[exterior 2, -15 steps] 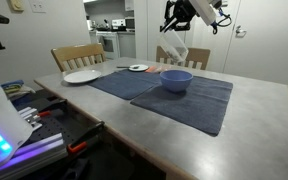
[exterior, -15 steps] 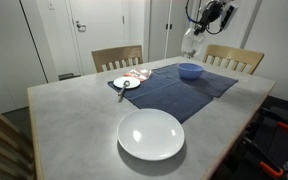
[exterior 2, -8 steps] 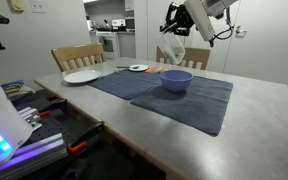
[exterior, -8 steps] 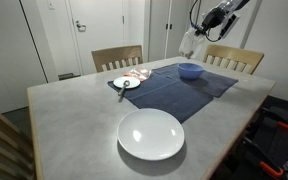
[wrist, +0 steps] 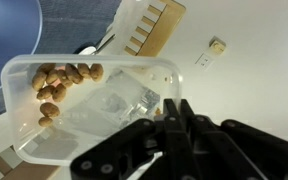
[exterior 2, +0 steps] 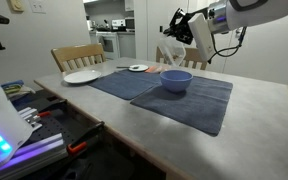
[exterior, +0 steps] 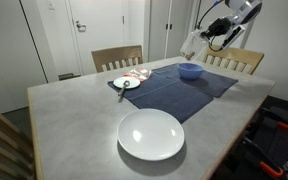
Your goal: Empty the lunchbox into the bowl
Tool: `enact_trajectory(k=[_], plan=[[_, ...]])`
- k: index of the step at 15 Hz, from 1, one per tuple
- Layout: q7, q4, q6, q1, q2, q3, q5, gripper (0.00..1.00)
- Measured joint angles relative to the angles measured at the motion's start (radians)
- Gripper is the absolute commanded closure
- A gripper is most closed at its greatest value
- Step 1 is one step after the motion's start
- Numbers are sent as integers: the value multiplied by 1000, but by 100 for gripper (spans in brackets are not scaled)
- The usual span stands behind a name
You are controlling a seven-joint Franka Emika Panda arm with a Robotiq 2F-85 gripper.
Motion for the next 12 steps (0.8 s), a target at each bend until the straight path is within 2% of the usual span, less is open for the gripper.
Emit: enact_trajectory(k=[7, 12], plan=[[-188, 1, -83, -56, 53, -3, 100, 98], [-204, 14, -155, -59, 86, -4, 134, 98]])
